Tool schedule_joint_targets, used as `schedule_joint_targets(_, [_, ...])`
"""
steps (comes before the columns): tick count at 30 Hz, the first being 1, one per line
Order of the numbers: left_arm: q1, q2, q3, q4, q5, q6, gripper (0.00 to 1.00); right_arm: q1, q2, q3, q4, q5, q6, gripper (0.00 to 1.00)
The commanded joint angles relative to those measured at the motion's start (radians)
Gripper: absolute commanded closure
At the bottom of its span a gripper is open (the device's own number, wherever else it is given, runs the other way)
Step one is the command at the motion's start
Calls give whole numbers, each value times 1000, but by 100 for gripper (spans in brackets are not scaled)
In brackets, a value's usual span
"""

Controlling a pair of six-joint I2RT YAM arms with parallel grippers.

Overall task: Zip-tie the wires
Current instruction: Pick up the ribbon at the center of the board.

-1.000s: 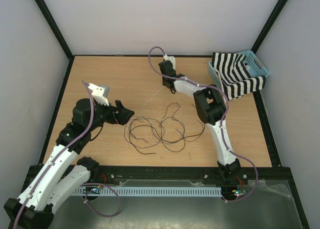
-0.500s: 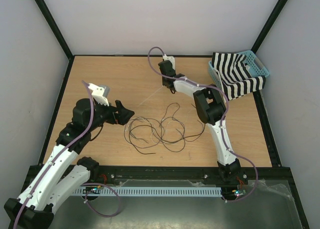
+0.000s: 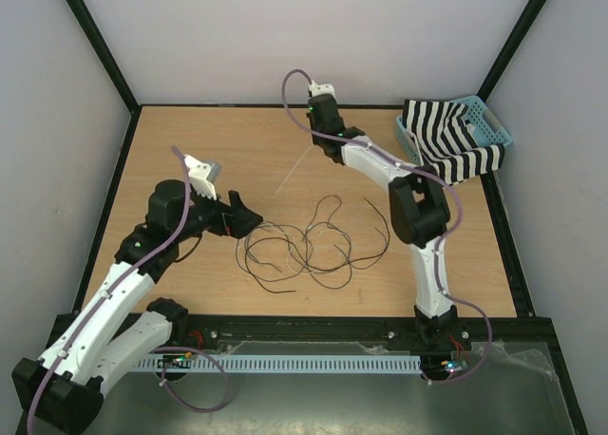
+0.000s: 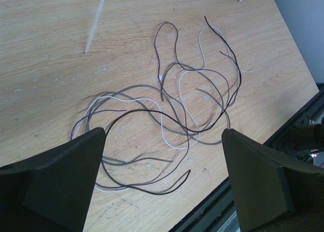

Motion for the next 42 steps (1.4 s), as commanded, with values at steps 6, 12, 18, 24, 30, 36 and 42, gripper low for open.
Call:
schedule_joint_targets(6, [5, 124, 118, 181, 146, 16, 3, -3, -402, -279, 123, -97, -140, 100])
schedule_joint_targets(12, [-8, 285, 174, 330, 224, -53, 10, -2, -605, -437, 126, -230, -182, 100])
schedule_joint_targets(18, [-122, 441, 288, 353, 218, -26, 12, -2, -800, -591, 137, -333, -180, 100])
schedule_joint_targets(24, [-214, 553, 353, 365, 173, -10, 18, -3, -948, -710, 155, -406, -121, 100])
schedule_joint_targets(30, [-249, 600, 370, 378, 157, -12, 36, -2, -1059, -790, 167, -465, -74, 100])
schedule_joint_targets(36, [-286, 636, 390, 400, 191, -17, 55, -3, -1095, -819, 180, -471, -41, 100])
schedule_joint_targets(42, [-316, 664, 406, 411, 205, -29, 66, -2, -1091, -831, 195, -451, -19, 100])
